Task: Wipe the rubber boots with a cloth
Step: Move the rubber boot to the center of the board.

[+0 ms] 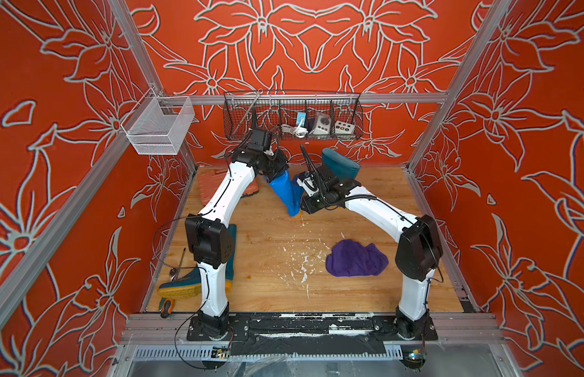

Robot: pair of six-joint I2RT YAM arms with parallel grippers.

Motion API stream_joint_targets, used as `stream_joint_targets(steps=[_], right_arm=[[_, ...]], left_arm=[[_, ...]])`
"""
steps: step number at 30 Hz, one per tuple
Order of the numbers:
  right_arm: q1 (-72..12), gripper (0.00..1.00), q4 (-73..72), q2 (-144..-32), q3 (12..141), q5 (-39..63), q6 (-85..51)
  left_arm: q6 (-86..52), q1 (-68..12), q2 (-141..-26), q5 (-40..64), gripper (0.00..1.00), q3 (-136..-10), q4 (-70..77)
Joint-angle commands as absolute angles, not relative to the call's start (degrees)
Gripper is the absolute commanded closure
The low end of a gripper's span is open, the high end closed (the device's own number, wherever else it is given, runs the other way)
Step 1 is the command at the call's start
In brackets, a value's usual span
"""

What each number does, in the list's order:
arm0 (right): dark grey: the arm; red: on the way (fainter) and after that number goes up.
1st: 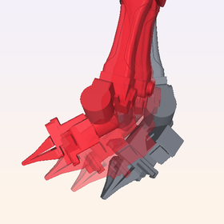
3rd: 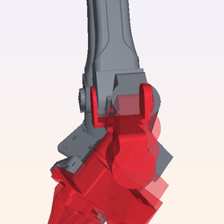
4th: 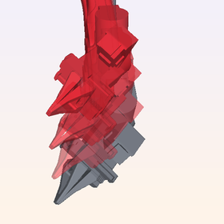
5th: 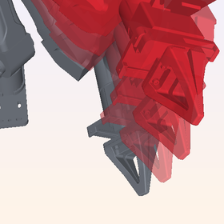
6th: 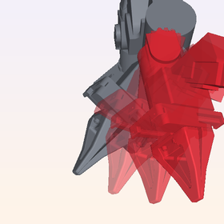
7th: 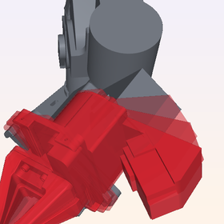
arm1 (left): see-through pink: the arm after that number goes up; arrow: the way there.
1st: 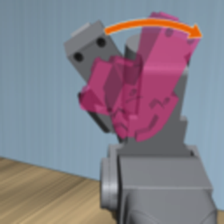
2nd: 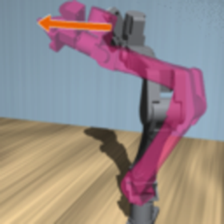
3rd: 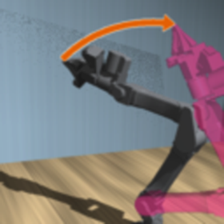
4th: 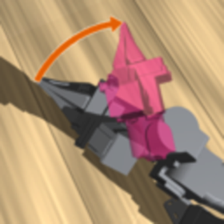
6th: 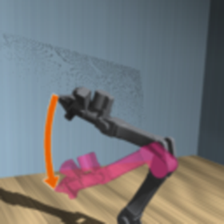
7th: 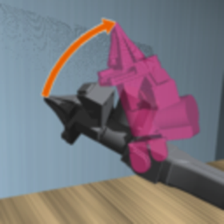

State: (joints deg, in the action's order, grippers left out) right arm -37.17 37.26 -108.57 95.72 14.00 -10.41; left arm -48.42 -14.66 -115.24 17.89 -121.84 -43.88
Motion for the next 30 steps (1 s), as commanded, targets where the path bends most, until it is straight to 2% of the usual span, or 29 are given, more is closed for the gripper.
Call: stream_joint_targets(steps=[1, 18, 30], right_arm=[[-35.79, 0.73, 36.61, -103.01, 92.86, 9.71, -10.89], [-34.1, 0.72, 35.33, -98.2, 88.93, 10.68, -13.27], [-33.49, 0.72, 34.81, -95.27, 85.52, 9.74, -13.75]], left_arm=[[-50.2, -15.44, -115.73, 14.81, 1.0, -125.36, -40.14], [-49.3, -15.39, -110.24, 8.72, 1.0, -122.07, -40.3], [-51.8, -14.94, -112.73, 9.07, 1.0, -120.41, -37.63]])
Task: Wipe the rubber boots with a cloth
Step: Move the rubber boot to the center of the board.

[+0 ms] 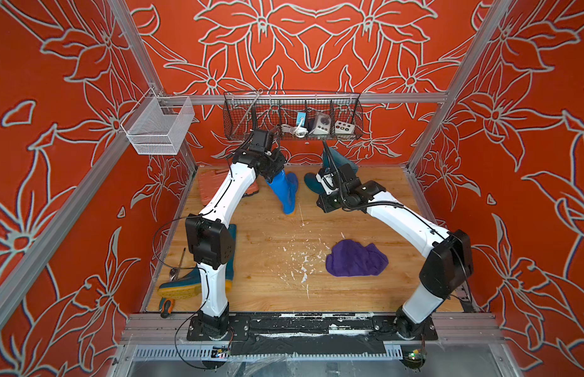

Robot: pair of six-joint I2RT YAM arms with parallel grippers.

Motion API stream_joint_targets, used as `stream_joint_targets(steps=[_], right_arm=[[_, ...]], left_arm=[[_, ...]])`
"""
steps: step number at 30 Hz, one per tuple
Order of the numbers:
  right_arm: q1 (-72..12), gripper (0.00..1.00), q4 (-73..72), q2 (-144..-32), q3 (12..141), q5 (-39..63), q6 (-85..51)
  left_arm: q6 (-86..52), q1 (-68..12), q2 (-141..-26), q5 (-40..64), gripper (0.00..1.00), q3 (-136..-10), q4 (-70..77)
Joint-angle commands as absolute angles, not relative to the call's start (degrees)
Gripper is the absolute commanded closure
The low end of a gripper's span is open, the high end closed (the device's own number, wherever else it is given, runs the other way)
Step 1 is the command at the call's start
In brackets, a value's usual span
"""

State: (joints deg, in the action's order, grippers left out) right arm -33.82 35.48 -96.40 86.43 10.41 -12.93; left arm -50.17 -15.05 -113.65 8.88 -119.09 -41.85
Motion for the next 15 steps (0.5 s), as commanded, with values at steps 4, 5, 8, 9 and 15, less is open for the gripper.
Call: stream_joint_targets(steps=[4, 5, 8, 9, 15], right_arm=[[-33.4, 0.72, 34.97, -95.21, 85.56, 9.69, -13.63], [-33.4, 0.72, 35.19, -95.19, 85.59, 9.58, -13.49], [-33.22, 0.71, 35.56, -94.92, 85.36, 9.28, -13.27], [-33.14, 0.71, 35.53, -94.77, 85.1, 9.23, -13.27], [-32.86, 0.69, 35.67, -94.7, 84.8, 9.37, -13.63]], left_arm=[[-52.03, -15.75, -115.7, 8.67, 1.0, -123.88, -37.7], [-51.94, -15.9, -116.43, 8.4, 1.0, -124.92, -37.71], [-51.95, -15.99, -118.14, 8.26, 1.0, -127.82, -38.2], [-51.71, -16.0, -118.74, 8.17, 1.0, -128.89, -38.69], [-48.36, -16.08, -121.26, 9.8, 0.53, -133.6, -43.52]])
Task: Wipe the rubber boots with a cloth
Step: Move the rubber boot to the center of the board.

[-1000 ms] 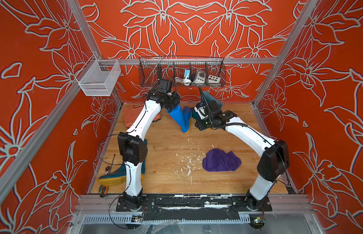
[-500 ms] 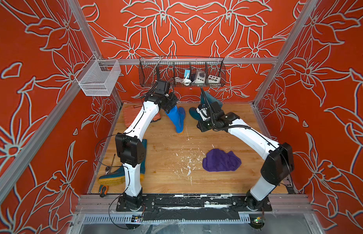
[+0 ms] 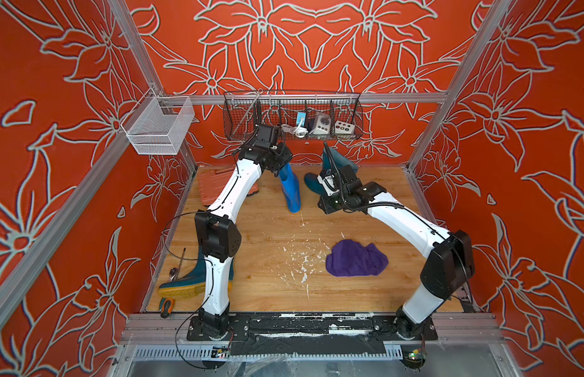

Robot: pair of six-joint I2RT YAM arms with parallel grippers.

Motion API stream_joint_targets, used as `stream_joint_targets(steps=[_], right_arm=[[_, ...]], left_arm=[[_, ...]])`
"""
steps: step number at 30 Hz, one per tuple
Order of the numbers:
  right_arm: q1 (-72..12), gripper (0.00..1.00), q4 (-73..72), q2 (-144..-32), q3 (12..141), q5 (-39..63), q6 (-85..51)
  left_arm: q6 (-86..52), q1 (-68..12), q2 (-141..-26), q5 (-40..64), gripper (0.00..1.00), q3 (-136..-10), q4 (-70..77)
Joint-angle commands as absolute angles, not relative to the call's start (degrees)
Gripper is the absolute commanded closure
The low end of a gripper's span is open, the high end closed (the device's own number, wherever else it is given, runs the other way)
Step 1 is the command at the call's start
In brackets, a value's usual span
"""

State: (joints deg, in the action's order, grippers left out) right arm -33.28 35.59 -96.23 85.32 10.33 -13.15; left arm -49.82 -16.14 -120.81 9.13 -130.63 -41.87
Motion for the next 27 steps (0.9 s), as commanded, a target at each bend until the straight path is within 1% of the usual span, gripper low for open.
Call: stream_joint_targets(steps=[1, 6, 11, 14, 18, 21, 23, 24, 26, 27], right_arm=[[-32.87, 0.68, 35.68, -94.66, 84.81, 9.37, -13.71], [-32.87, 0.63, 35.77, -94.05, 84.38, 9.08, -13.8], [-32.83, 0.61, 36.29, -93.13, 84.18, 8.97, -14.11], [-32.79, 0.6, 36.73, -91.6, 83.18, 8.84, -14.15], [-32.85, 0.59, 37.49, -87.74, 79.47, 8.18, -14.11], [-32.87, 0.56, 39.52, -82.81, 74.08, 7.41, -13.99], [-32.81, 0.51, 41.17, -78.52, 68.58, 5.49, -14.53], [-32.78, 0.46, 42.1, -76.72, 66.59, 4.52, -14.96], [-32.74, 0.29, 45.09, -72.9, 61.43, 1.85, -16.38], [-32.7, 0.25, 46.5, -71.68, 59.39, 0.94, -17.13]], left_arm=[[-47.75, -16.08, -121.29, 10.35, 0.5, -134.1, -44.1], [-44.3, -16.09, -118.83, 11.52, 0.49, -134.62, -46.26], [-39.94, -15.93, -114.37, 9.64, 0.49, -134.48, -49.11], [-37.59, -14.61, -110.32, 8.81, 0.46, -132.29, -51.28], [-36.57, -9.02, -101.63, 8.79, 0.39, -122.56, -54.83], [-34.21, -2.61, -92.61, 8.41, 0.32, -109.03, -54.93], [-32.03, 1.73, -87.48, 8.04, 0.29, -98.77, -55.27], [-30.86, 3.22, -85.91, 7.76, 0.28, -94.97, -55.53], [-27.6, 5.31, -84.36, 6.99, 0.25, -87.55, -56.04], [-26.13, 5.8, -84.42, 6.48, 0.24, -85.26, -56.43]])
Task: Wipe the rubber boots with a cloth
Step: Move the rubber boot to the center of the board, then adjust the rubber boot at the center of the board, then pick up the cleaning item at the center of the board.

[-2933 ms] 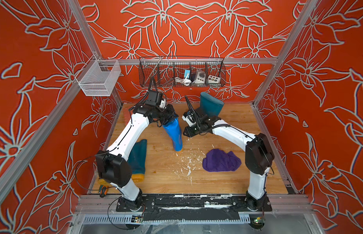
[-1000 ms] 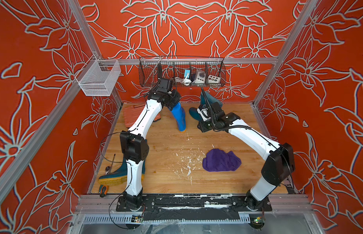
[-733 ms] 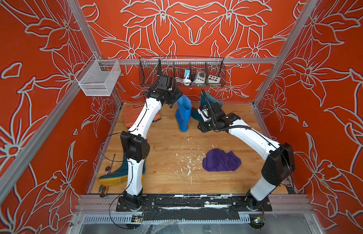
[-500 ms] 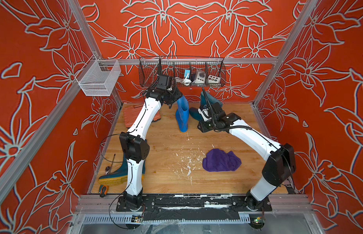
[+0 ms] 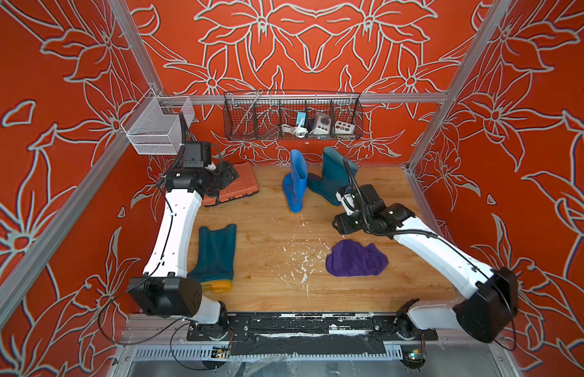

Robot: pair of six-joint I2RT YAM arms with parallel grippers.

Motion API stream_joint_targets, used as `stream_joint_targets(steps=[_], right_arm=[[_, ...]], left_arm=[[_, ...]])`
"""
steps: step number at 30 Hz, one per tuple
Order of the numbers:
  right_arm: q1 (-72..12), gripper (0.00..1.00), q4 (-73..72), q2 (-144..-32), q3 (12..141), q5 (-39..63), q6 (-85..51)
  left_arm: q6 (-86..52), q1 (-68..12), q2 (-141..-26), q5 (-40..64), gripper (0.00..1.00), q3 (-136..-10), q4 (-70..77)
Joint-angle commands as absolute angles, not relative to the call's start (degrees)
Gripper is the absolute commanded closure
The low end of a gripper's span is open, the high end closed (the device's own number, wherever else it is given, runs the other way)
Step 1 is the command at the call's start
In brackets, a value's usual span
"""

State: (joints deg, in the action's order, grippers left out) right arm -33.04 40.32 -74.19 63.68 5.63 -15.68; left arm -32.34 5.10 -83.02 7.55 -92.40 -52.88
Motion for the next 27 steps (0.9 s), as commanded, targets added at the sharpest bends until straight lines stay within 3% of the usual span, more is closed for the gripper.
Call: stream_joint_targets(steps=[1, 2, 3, 10, 21, 24, 27], right_arm=[[-32.56, 0.19, 48.05, -70.61, 57.35, 0.33, -17.92], [-32.44, 0.06, 49.36, -70.04, 55.46, 0.18, -18.72], [-32.35, 0.01, 50.18, -69.86, 54.03, 0.53, -19.33], [-32.35, 0.01, 50.24, -71.1, 46.79, 2.32, -24.31], [-32.34, 0.01, 46.98, -80.33, 46.58, 1.58, -27.32], [-32.35, 0.01, 45.35, -83.64, 47.04, 1.97, -27.34], [-32.34, 0.01, 44.0, -87.61, 47.69, 3.13, -26.82]], left_arm=[[-24.46, 5.96, -85.12, 5.43, 0.24, -83.0, -57.08], [-22.91, 6.0, -86.08, 4.38, 0.23, -81.2, -57.39], [-21.74, 5.99, -87.0, 3.4, 0.22, -79.69, -57.47], [-15.55, 6.05, -95.87, -1.98, 0.21, -73.76, -53.0], [-15.07, 5.58, -106.83, -2.1, 0.21, -74.27, -47.22], [-15.03, 5.14, -107.66, -2.37, 0.3, -73.71, -46.52], [-15.27, 4.79, -107.33, -2.26, 0.47, -72.72, -45.88]])
